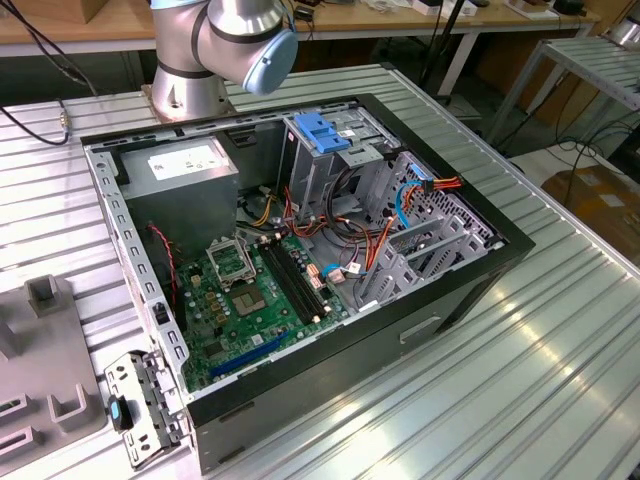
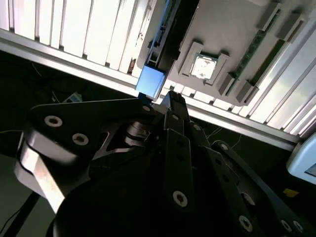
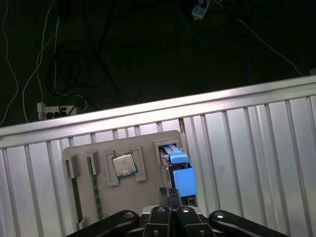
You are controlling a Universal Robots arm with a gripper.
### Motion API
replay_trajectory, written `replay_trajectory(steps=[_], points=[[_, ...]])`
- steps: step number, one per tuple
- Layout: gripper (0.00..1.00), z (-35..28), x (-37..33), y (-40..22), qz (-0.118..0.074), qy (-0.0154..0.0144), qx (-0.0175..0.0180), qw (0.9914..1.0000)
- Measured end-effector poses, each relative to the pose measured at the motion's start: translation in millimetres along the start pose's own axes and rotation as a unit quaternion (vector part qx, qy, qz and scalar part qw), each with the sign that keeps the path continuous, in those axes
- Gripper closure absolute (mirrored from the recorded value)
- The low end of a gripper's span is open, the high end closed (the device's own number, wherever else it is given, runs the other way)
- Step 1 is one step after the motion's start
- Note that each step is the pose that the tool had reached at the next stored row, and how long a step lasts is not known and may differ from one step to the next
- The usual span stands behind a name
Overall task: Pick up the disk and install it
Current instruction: 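Pick up the disk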
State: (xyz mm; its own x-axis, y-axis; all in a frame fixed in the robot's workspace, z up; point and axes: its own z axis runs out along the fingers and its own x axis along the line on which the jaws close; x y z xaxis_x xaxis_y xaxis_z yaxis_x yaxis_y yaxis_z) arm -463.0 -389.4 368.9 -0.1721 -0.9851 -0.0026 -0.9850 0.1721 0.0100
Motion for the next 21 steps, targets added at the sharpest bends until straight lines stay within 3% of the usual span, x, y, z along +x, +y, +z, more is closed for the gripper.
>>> replay_trajectory(steps=[10, 14, 15, 18, 21], points=[[0.89, 0.0, -0.1, -0.1, 0.000, 0.0004, 0.0001, 1.00000], [0.64, 3.8, -2.2, 0.1, 0.001, 0.0004, 0.0015, 1.00000], [0.64, 4.4, -3.2, 0.2, 0.002, 0.0004, 0.0017, 1.00000], [0.47, 7.0, -11.1, 1.5, 0.003, 0.0013, 0.0033, 0.99999], [0.40, 11.4, -14.9, 2.7, -0.001, 0.0012, 0.0049, 0.99999]])
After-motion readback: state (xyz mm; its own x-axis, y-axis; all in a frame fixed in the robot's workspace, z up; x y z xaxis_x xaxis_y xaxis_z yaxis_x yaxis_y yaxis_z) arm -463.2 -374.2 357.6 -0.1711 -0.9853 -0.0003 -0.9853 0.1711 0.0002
